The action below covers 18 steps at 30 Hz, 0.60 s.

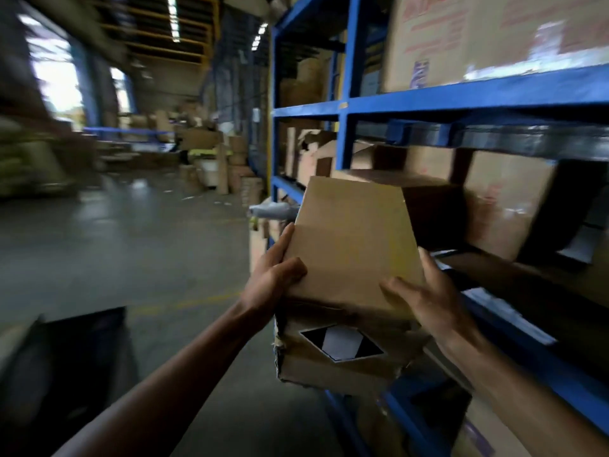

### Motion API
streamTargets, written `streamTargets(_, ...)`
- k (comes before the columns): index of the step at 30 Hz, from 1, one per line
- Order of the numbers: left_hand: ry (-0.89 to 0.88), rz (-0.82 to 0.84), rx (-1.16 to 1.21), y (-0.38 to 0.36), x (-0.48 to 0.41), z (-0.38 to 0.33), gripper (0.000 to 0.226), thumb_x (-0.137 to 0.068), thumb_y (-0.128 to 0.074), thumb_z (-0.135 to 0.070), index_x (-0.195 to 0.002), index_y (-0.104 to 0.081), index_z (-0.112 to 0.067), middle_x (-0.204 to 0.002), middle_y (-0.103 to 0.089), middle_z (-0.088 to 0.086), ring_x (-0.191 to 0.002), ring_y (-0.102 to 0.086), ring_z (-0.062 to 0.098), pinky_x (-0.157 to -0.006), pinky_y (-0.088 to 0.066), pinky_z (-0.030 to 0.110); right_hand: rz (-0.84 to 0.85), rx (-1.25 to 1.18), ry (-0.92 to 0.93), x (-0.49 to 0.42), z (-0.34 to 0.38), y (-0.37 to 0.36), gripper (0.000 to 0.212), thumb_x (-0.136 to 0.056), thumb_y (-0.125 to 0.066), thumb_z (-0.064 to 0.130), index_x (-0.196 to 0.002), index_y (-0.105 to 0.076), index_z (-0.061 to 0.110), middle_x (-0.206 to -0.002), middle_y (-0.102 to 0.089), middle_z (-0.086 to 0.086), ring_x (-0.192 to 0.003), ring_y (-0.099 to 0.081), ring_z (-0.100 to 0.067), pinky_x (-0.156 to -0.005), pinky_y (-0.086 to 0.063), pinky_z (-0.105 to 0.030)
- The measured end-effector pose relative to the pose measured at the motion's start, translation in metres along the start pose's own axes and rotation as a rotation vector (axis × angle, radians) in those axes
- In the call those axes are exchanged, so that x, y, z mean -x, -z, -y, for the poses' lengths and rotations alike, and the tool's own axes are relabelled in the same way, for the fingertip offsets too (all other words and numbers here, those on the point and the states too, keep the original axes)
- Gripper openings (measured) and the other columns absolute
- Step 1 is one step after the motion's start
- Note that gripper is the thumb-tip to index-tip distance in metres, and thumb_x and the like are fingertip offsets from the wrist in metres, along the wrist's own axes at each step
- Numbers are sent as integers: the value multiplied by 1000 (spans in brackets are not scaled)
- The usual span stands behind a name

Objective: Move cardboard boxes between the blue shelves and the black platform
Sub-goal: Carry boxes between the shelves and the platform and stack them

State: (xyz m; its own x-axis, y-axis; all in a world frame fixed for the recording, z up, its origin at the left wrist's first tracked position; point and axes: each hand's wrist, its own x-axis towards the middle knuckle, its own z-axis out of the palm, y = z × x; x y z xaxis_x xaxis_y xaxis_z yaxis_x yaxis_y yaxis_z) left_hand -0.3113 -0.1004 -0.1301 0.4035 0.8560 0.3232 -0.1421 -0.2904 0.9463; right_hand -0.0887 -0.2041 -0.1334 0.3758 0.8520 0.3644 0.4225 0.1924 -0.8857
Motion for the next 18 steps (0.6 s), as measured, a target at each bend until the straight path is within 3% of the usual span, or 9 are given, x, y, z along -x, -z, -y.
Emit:
streamTargets(2, 27, -84, -51, 25, 17, -1, 91, -64, -55, -19, -152, -35, -27, -115, -53, -24, -89, -62, -4, -77, -49, 11, 87, -24, -6, -2, -4, -30, 45, -84, -73, 22, -120, -51, 39, -102, -68, 14, -89, -66, -3, -73, -52, -24)
streamTargets(5, 79, -208, -116, 64, 41, 0, 91, -65, -55, -21, -153, -33, -26, -111, -56, -19, -89, -61, 7, -79, -50, 20, 206, -75, -20, -9, -5, -78, 52, -76, -79, 28, -121, -54, 32, -104, -71, 10, -91, -68, -7, -79, -54, -30)
streamTargets(9, 111, -372, -189, 119, 65, 5, 88, -67, -55, -21, -152, -34, -26, -107, -62, -16, -78, -64, 2, -71, -50, 16, 346, -101, 8, -25, 2, -146, 64, -62, -73, 35, -121, -56, 20, -101, -71, 6, -77, -67, 3, -66, -49, -13)
streamTargets(13, 150, -522, -264, 176, 76, 8, 89, -64, -55, -22, -151, -35, -24, -111, -64, -12, -69, -60, -10, -63, -44, 7, 480, -99, 33, -43, 12, -218, 83, -56, -74, 53, -131, -52, 24, -110, -69, 6, -95, -68, -11, -82, -52, -27)
streamTargets(15, 171, -590, -276, 205, 77, 10, 91, -63, -56, -23, -151, -36, -27, -118, -65, -5, -69, -60, -9, -63, -43, 8, 534, -91, 57, -54, 19, -254, 95, -52, -71, 62, -136, -49, 23, -114, -68, 5, -99, -67, -14, -85, -53, -30)
streamTargets(17, 186, -650, -268, 235, 77, 13, 90, -62, -58, -24, -150, -39, -32, -119, -67, -3, -73, -63, -4, -65, -45, 12, 581, -88, 68, -65, 25, -290, 92, -57, -73, 59, -137, -47, 22, -115, -67, 3, -99, -66, -13, -87, -54, -32)
streamTargets(18, 184, -671, -257, 249, 76, 14, 89, -62, -58, -25, -148, -40, -34, -118, -68, -2, -76, -64, 0, -67, -46, 15, 601, -89, 68, -69, 29, -306, 80, -63, -75, 53, -132, -49, 22, -113, -67, 5, -96, -66, -11, -84, -54, -29)
